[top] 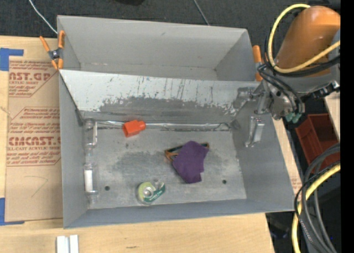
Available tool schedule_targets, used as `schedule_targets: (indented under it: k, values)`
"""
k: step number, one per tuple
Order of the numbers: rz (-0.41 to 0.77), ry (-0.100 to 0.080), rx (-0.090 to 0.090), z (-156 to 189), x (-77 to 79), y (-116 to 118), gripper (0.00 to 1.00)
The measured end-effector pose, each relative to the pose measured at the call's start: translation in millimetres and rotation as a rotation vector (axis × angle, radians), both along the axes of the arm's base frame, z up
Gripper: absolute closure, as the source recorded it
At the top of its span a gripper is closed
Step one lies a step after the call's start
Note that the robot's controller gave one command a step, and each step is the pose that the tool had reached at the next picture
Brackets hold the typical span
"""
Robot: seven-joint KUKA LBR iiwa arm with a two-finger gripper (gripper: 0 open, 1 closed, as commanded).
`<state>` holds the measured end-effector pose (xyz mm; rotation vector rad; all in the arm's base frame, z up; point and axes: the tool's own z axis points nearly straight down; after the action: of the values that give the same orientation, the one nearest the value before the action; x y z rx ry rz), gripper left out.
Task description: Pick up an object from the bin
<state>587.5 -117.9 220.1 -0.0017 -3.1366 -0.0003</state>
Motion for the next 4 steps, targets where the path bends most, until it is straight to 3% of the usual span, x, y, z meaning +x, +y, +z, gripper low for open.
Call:
schedule_targets:
  k: [1,2,3,4]
  values:
    - [0.002,-0.008,-0.001,5,1.6,1,0.00]
    - [0.225,-0.006,0.000,-69,-7.4,9,0.00]
    - [0.267,-0.004,0.002,-153,-42.7,24,0.00]
    - [0.268,-0.007,0.001,-151,-41.4,24,0.00]
